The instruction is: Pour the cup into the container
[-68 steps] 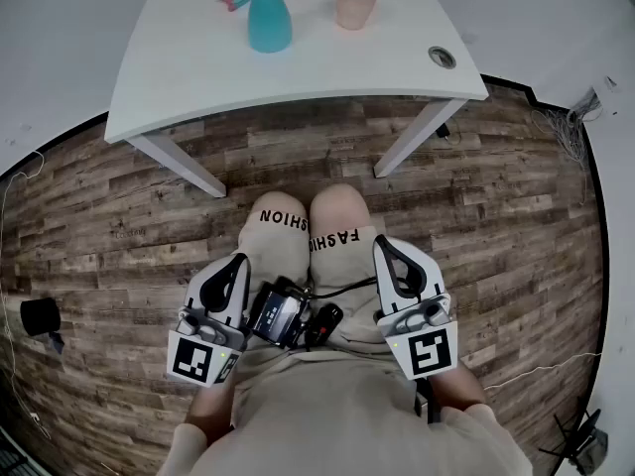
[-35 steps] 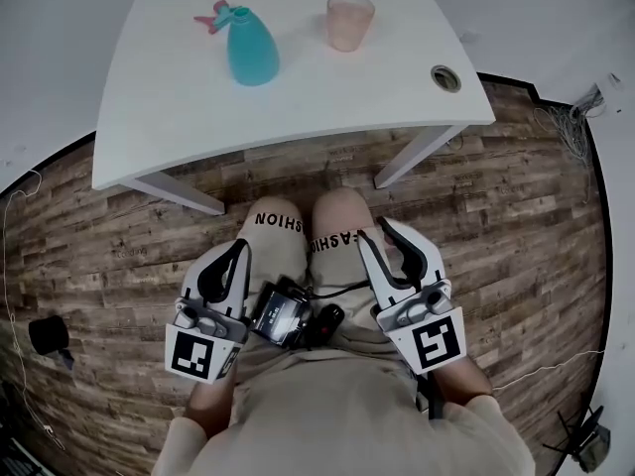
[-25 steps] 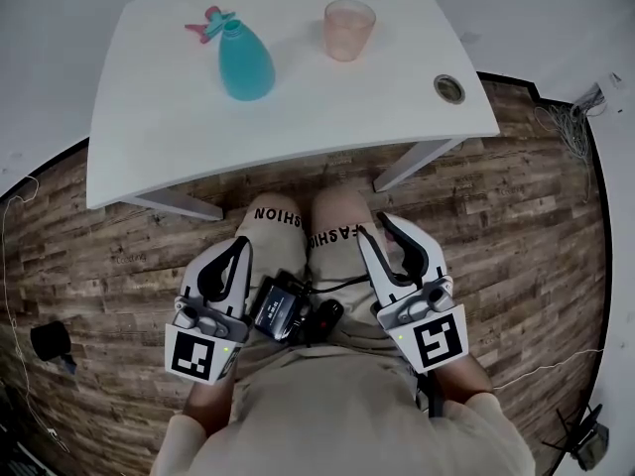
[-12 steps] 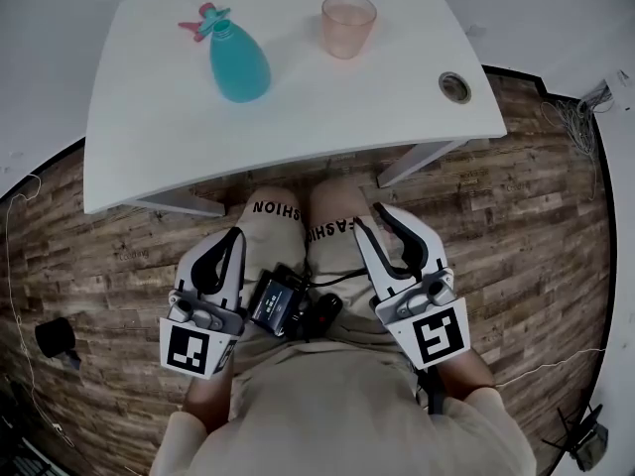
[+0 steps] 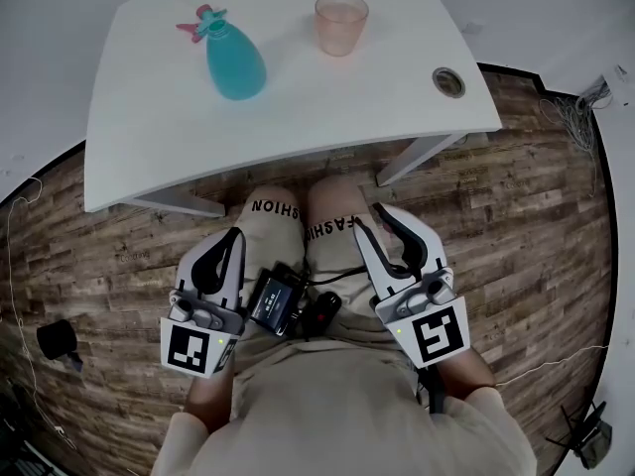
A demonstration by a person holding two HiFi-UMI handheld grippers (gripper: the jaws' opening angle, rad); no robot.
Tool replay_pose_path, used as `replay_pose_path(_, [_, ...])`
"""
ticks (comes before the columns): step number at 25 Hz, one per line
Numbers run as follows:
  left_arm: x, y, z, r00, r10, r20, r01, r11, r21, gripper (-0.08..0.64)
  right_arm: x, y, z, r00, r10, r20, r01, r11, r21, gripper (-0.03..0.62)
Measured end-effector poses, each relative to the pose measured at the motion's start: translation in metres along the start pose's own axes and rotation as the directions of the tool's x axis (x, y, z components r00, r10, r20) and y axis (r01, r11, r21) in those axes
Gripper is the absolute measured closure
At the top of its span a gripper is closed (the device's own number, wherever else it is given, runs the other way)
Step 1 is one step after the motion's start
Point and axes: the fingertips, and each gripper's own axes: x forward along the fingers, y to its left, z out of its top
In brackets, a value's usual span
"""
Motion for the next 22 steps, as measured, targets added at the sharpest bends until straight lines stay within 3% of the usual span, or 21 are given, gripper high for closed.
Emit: replay_pose_path(22, [-0.0083, -0.0012, -0.0018, 1.000, 0.011, -0.007, -0.011, 1.000, 0.010, 0.554, -0.0083, 0.0064, 0.0052, 1.000, -0.005, 0.013, 0.006, 1.000, -0.017, 0.508])
